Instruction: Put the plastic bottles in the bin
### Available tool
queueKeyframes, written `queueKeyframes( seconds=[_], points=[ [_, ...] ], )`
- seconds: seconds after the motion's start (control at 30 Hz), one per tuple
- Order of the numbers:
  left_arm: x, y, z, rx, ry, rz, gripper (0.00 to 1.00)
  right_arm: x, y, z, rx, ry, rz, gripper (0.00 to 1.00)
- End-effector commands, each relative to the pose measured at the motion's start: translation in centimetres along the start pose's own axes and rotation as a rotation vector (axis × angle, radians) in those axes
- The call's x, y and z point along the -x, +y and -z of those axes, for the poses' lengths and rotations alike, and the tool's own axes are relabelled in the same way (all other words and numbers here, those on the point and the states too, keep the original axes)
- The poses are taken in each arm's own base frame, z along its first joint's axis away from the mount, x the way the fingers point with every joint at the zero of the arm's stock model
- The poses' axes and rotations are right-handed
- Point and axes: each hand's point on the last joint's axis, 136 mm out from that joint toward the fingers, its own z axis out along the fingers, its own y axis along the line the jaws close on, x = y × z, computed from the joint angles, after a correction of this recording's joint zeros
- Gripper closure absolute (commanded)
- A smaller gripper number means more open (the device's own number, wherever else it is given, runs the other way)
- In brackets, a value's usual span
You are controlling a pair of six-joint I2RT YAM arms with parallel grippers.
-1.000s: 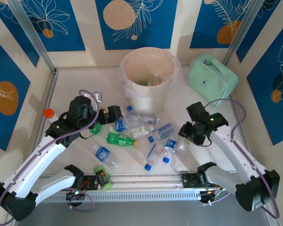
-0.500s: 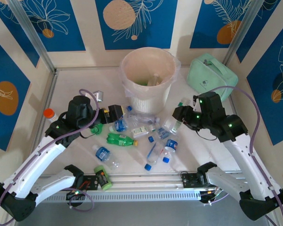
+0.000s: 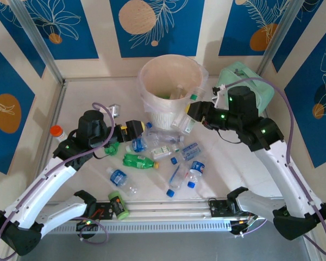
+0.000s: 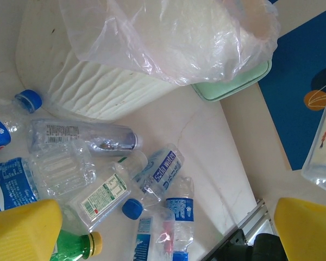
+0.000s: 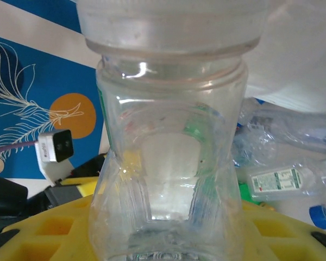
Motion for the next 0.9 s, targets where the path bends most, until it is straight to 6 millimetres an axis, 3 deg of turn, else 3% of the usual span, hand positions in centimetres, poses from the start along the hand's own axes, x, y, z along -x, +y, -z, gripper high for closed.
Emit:
queueKeyframes(
  seconds=[0.0, 0.4, 0.63, 0.87],
  points=[
    [0.0, 0.0, 0.0, -0.020, -0.003, 0.016, 0.00, 1.4, 2.9, 0.3, 0.072, -0.029, 0.074, 0.59],
    [-0.5, 0.9, 0.5, 0.020, -0.005, 0.016, 0.00, 7.9, 6.2, -2.2, 0.093, -0.102, 0.140, 0.59],
    [-0.3, 1.0, 0.9, 0.044, -0.007, -0.011, 0.00, 11.8, 5.4, -4.3, 0.063, -0.131, 0.124, 0.59],
    [-0.5, 1.7, 0.9, 0.078, -0.003, -0.013, 0.00, 13.7, 3.6, -6.7, 0.008, -0.121, 0.108, 0.59]
  ],
)
